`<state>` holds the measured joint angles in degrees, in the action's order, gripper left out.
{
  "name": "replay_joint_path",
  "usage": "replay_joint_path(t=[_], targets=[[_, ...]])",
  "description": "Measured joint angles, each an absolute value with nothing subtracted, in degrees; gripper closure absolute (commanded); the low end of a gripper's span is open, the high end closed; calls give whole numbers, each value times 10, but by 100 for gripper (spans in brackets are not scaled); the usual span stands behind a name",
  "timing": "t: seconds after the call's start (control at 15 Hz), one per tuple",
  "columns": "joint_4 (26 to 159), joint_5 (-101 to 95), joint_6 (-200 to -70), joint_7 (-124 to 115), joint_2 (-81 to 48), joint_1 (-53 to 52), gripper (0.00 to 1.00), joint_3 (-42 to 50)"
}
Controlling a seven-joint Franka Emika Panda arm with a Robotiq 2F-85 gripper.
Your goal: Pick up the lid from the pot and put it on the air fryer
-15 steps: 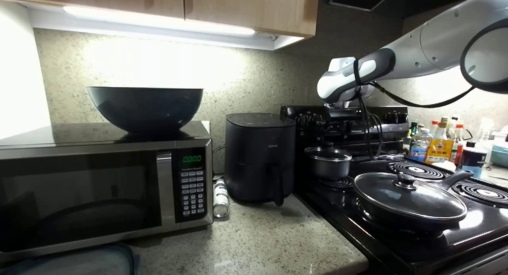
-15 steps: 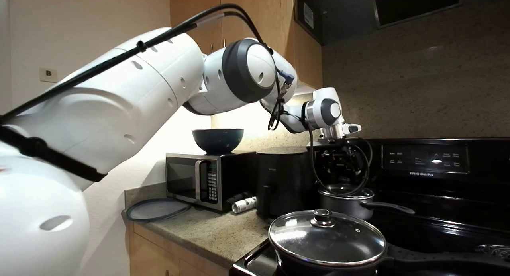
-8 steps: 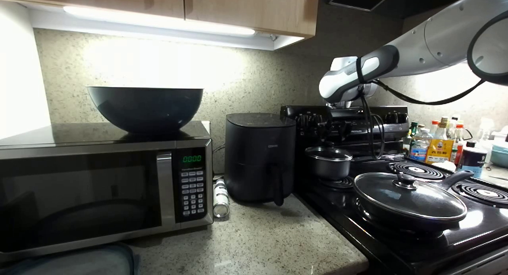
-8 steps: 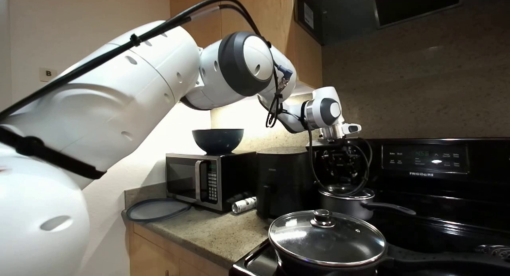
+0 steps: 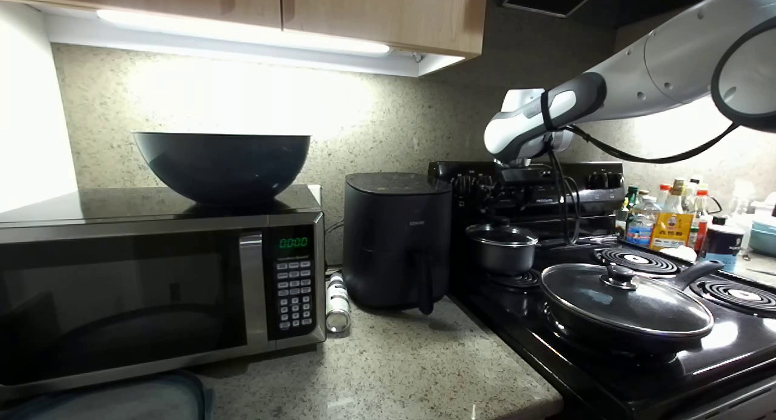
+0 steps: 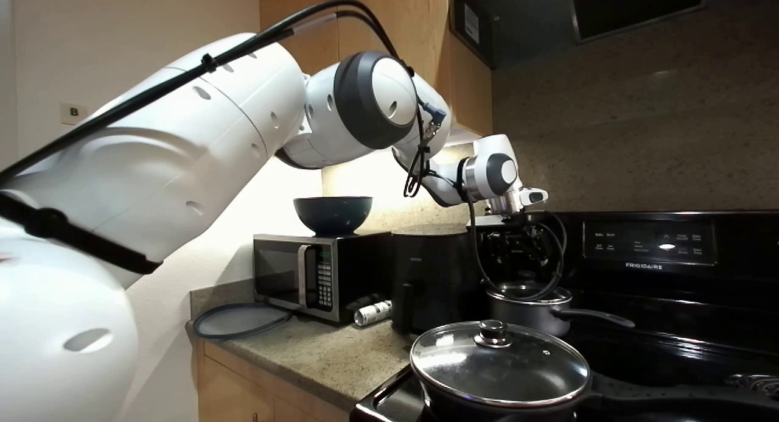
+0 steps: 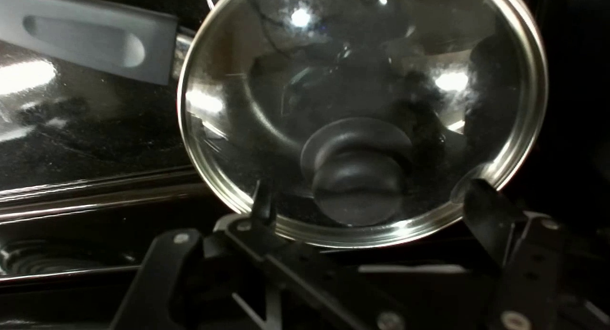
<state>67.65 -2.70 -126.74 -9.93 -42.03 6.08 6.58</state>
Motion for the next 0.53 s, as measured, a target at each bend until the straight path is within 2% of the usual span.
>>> replay_joint_path(t=[0.27,0.53], targets=[[676,-27,-1264,-93,-422,61,41,64],[676,-27,-1263,-91,-424,61,66,62]])
